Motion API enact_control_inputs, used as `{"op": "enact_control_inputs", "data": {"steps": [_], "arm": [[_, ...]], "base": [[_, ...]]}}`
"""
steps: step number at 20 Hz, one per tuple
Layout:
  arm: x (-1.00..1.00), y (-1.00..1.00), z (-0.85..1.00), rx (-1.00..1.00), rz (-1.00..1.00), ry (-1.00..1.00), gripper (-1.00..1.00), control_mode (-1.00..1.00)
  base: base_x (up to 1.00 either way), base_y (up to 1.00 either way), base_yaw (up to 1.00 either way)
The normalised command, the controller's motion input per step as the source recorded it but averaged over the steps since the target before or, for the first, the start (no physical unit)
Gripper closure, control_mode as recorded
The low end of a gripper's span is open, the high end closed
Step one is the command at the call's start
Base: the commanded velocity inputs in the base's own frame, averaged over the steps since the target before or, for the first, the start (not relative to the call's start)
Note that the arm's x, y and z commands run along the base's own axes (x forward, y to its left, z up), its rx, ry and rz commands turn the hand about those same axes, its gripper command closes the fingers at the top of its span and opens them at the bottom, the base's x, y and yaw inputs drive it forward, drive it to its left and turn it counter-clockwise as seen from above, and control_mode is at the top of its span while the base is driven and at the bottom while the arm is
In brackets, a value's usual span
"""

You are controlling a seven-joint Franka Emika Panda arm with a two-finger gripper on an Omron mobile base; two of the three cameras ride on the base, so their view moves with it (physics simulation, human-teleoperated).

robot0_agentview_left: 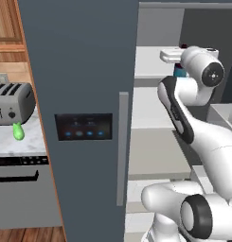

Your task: Place the beer on the top shelf of the fridge to keep it out of children's reach, and place the corn and mushroom on lower shelves for easy access.

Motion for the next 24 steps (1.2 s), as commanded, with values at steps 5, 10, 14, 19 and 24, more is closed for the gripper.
{"op": "enact_control_inputs", "data": {"steps": [5,10,14,19,24], "arm": [[0.3,-0.4,0.26,-0.08,-0.07,0.14,1.0,-1.0],[0.31,-0.32,0.17,-0.05,-0.07,0.12,1.0,-1.0],[0.38,-0.18,0.1,0.0,-0.03,0.05,1.0,-1.0],[0.44,-0.27,0.01,0.05,0.0,0.0,1.0,-1.0],[0.43,-0.29,-0.01,0.1,0.0,-0.08,1.0,-1.0]], "base": [[0.0,0.0,0.0],[0.0,0.0,0.0],[0.0,0.0,0.0],[0.0,0.0,0.0],[0.0,0.0,0.0]]}}
